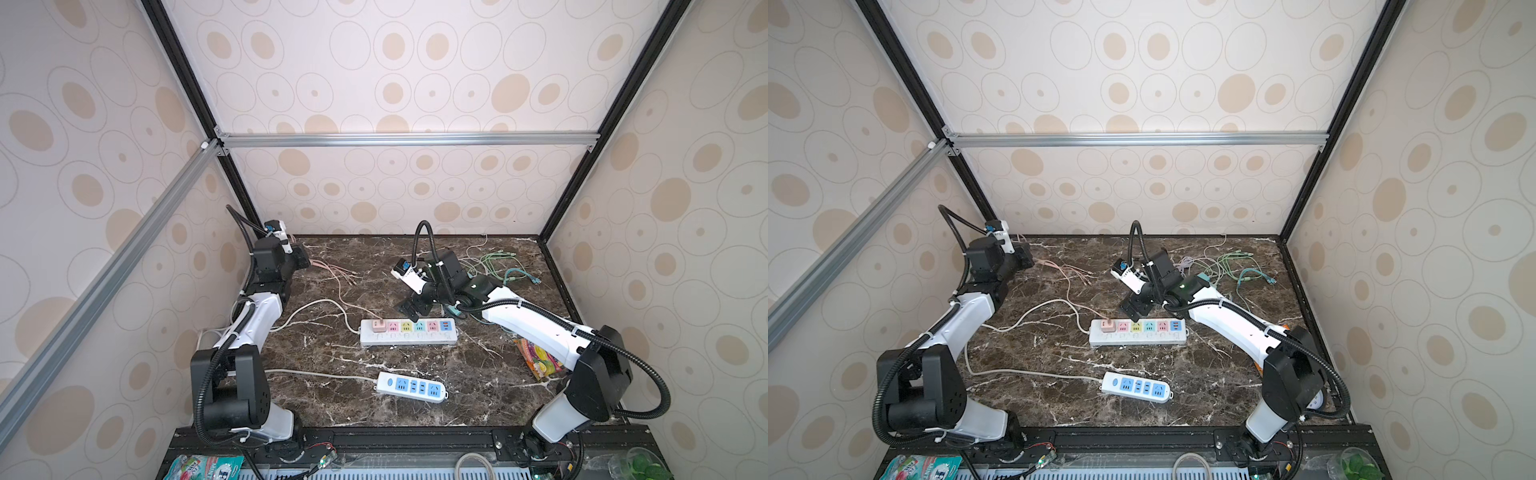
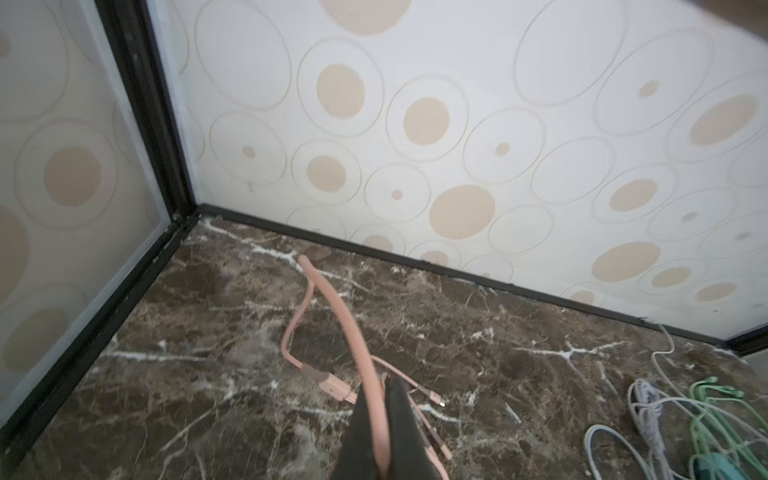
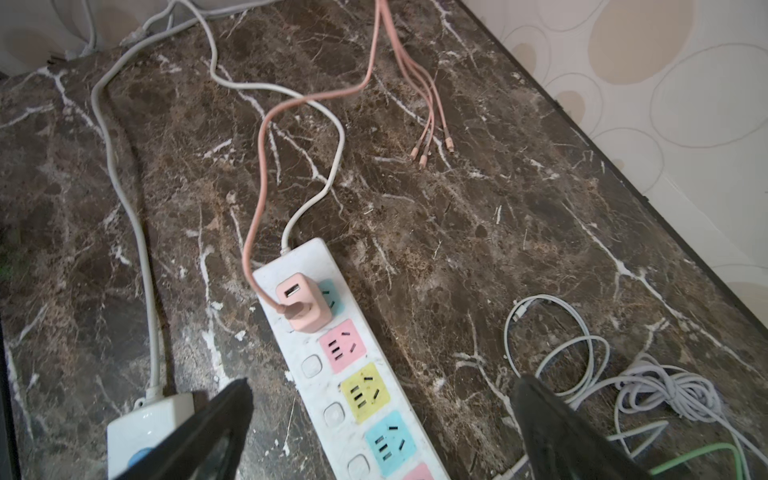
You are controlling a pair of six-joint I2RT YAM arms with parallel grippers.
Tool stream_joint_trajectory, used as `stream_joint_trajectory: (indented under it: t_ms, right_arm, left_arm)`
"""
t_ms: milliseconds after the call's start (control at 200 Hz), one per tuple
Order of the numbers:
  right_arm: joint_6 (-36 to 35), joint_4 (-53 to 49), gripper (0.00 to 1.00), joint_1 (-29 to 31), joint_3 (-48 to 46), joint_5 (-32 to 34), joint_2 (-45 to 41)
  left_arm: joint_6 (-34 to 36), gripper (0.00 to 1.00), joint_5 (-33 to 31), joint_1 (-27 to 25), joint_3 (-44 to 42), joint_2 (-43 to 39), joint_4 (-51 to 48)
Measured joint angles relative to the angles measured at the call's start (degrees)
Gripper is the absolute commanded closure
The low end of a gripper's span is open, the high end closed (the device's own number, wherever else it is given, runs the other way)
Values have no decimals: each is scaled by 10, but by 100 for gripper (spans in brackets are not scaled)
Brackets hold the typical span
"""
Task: Insert the plug
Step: 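Open the right gripper and lift it off the plugged charger, then move the right gripper over the teal chargers while the left arm reaches toward them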
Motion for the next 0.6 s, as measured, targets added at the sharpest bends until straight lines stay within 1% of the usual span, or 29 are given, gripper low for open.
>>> stream_joint_trajectory:
  t_ms: [50, 130, 175, 290, 380, 490, 600]
  right_arm:
    - [13, 20, 0, -5, -5, 8, -1]
    - [37, 51, 0, -12, -19, 20, -5]
    - [55, 68, 0, -19, -31, 30, -9]
    - [114, 94, 0, -50, -50, 60, -21]
    - [165, 98, 0, -79, -57, 88, -28]
    - [229, 96, 0, -114, -62, 118, -30]
    - [288, 87, 0, -138, -76, 156, -30]
  left_arm:
    - [-1, 28, -14, -2, -22, 0, -6]
    - [0, 13, -45, -2, -47, 0, -23]
    - [5, 2, -68, -2, -52, -3, -35]
    - [22, 2, -121, -2, -56, -27, -49]
    - [28, 2, -144, -2, -56, -59, -48]
    - [24, 2, -146, -2, -54, -84, -45]
    - [18, 2, -142, -16, -40, -78, -53]
